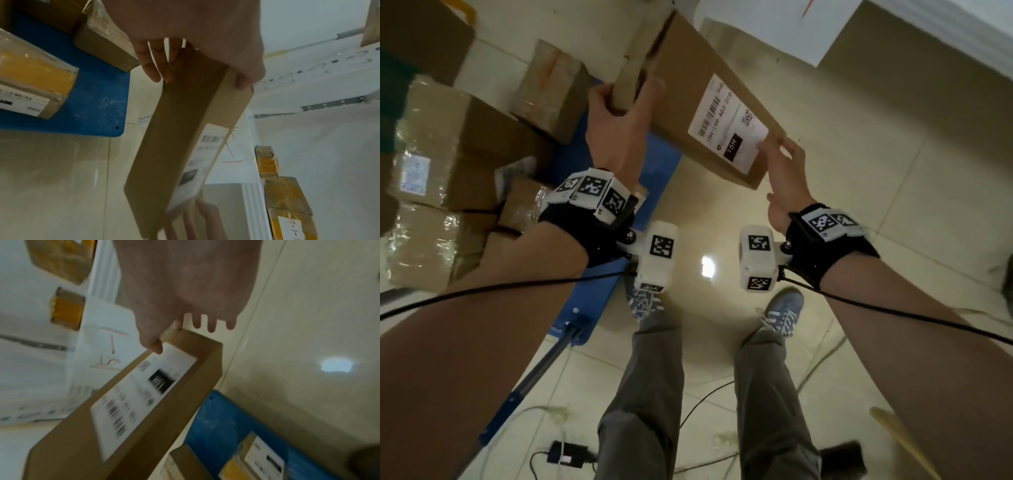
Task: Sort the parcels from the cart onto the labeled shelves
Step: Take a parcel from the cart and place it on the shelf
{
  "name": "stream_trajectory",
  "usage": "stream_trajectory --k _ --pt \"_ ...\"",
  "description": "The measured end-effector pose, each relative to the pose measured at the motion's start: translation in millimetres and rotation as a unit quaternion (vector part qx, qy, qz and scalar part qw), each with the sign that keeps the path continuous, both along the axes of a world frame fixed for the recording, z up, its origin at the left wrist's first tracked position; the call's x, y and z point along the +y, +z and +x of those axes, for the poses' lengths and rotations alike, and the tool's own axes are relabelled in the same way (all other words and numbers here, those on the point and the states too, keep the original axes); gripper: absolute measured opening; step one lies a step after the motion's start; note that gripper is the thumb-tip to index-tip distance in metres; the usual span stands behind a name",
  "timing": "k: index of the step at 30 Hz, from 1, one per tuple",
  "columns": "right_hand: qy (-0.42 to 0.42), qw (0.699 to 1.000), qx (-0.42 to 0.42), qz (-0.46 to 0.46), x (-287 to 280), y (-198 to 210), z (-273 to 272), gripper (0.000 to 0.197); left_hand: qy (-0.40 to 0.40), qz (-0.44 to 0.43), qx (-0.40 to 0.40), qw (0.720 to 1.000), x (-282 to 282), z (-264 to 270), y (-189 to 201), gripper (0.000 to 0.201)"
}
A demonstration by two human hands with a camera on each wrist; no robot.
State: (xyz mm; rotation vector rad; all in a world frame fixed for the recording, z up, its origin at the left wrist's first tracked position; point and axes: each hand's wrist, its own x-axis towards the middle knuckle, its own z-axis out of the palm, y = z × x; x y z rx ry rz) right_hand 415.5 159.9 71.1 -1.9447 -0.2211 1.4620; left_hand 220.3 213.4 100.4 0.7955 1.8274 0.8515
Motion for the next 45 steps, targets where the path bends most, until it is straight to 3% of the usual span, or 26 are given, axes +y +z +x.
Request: stream_trajectory --k 3,4,7,10,13,18,21,24,27,30,35,38,40,41,43,45 --pt "-0.010 0.999 0.009 -0.046 -29.8 -8.8 33.6 0.084 0.020 -0.029 0.000 0.999 -11.5 4.6 -2.7 0.058" --pt "-0.010 0.998 0.043 -0.040 -39.0 -8.8 41.6 0.082 0.022 -0.043 -0.003 0.999 -15.7 5.1 -6.1 0.056" --pt "0.013 0.986 0.164 0.016 -59.8 -9.9 56.8 0.048 0.019 -0.084 -0.028 0.996 -31.0 8.2 -14.3 0.042" --pt "0.023 0.972 0.232 0.041 -74.9 -11.3 62.5 0.061 0.021 -0.117 -0.067 0.991 -45.3 10.1 -21.9 0.050" --pt "0.022 0.975 0.215 0.042 -88.0 -11.4 65.7 0.070 0.043 -0.160 -0.146 0.975 -62.0 11.9 -25.2 0.065" --pt "0.062 0.986 0.133 0.075 -102.1 -15.7 74.6 0.084 0.122 -0.234 -0.236 0.935 -79.2 26.1 -33.7 0.059" --pt "0.097 0.984 0.112 0.098 -107.9 -16.5 86.4 0.095 0.121 -0.302 -0.274 0.905 -85.2 38.1 -36.2 0.086" --pt "0.175 0.973 0.068 0.135 -112.0 -13.1 95.6 0.098 0.110 -0.301 -0.239 0.916 -85.7 51.2 -34.1 0.077" --pt "0.235 0.956 0.020 0.175 -114.1 -14.1 103.1 0.097 0.092 -0.285 -0.300 0.905 -95.0 63.9 -33.4 0.080" --pt "0.246 0.951 0.002 0.186 -118.0 -16.5 114.1 0.100 0.091 -0.275 -0.314 0.904 -107.0 63.9 -35.8 0.070" --pt "0.252 0.952 0.009 0.170 -129.5 -20.2 129.2 0.108 0.106 -0.252 -0.288 0.918 -105.4 72.6 -36.8 0.078" --pt "0.245 0.958 0.006 0.151 -135.6 -19.3 133.3 0.109 0.093 -0.256 -0.245 0.931 -104.3 78.1 -33.8 0.067" --pt "0.178 0.977 0.023 0.117 -138.7 -15.2 138.7 0.098 0.043 -0.240 -0.217 0.945 -101.9 78.3 -35.3 0.089" --pt "0.122 0.987 0.044 0.099 -140.3 -12.4 142.4 0.089 0.019 -0.229 -0.193 0.954 -99.9 76.9 -35.9 0.091" --pt "0.040 0.993 0.101 0.050 -143.6 -10.7 153.6 0.076 -0.015 -0.215 -0.152 0.965 -95.2 75.1 -31.5 0.074" --pt "0.004 0.980 0.200 -0.003 -148.3 -12.1 164.3 0.061 -0.052 -0.203 -0.152 0.966 -92.8 74.4 -33.4 0.071"
